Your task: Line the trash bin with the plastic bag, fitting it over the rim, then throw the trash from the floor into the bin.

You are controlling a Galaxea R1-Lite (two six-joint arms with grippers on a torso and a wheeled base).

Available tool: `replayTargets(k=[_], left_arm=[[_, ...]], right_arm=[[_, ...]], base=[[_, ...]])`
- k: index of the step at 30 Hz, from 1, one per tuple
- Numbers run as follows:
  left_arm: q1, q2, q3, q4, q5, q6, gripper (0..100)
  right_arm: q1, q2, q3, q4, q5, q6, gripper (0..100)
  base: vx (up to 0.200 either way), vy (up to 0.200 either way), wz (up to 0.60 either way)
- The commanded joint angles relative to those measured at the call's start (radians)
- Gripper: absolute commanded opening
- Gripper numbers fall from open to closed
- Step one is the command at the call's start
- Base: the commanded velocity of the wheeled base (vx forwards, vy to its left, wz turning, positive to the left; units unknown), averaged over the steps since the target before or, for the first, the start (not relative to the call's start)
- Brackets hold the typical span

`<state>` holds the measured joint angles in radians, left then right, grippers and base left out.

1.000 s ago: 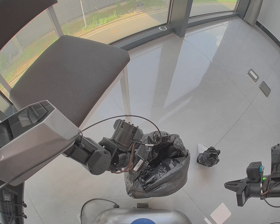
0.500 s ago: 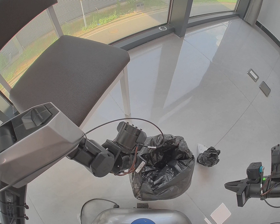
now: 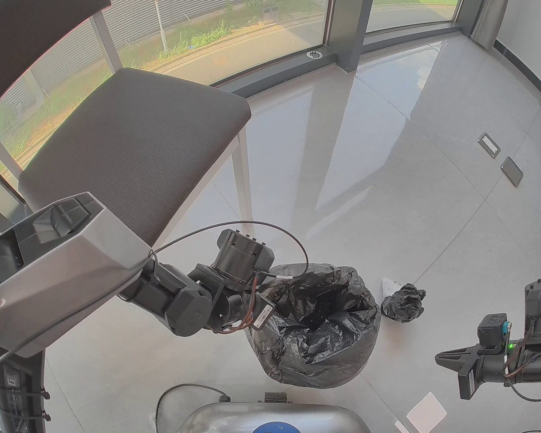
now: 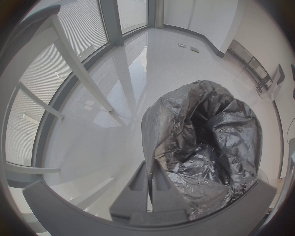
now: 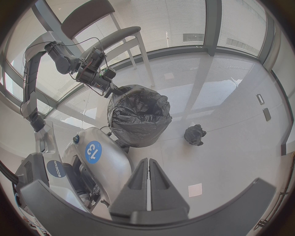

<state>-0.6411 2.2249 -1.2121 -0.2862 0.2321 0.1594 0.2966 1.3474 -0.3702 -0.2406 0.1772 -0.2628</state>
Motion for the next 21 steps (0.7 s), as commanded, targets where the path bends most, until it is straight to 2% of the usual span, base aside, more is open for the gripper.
replayTargets(k=[1, 9, 19, 20, 21], left_arm=[[0.029, -0.014, 0.019, -0.001, 0.009, 0.0, 0], [0.08, -0.042, 0.051, -0.001, 0.009, 0.0, 0], [0.061, -0.039, 0.066, -0.004, 0.003, -0.041, 0], [0.061, -0.039, 0.065, -0.004, 0.003, -0.043, 100], [0.061, -0.041, 0.065, -0.004, 0.003, -0.044, 100]], right_arm=[[-0.004, -0.001, 0.001, 0.0, 0.001, -0.003, 0], [-0.005, 0.001, 0.004, 0.0, 0.001, -0.003, 0], [-0.005, 0.004, 0.004, 0.001, 0.001, -0.004, 0], [-0.004, 0.006, 0.002, 0.001, 0.001, -0.006, 0], [-0.004, 0.007, 0.001, 0.001, 0.001, -0.006, 0]], base=[[0.0, 0.0, 0.0], [0.0, 0.0, 0.0], [0.0, 0.0, 0.0], [0.0, 0.0, 0.0], [0.0, 0.0, 0.0]])
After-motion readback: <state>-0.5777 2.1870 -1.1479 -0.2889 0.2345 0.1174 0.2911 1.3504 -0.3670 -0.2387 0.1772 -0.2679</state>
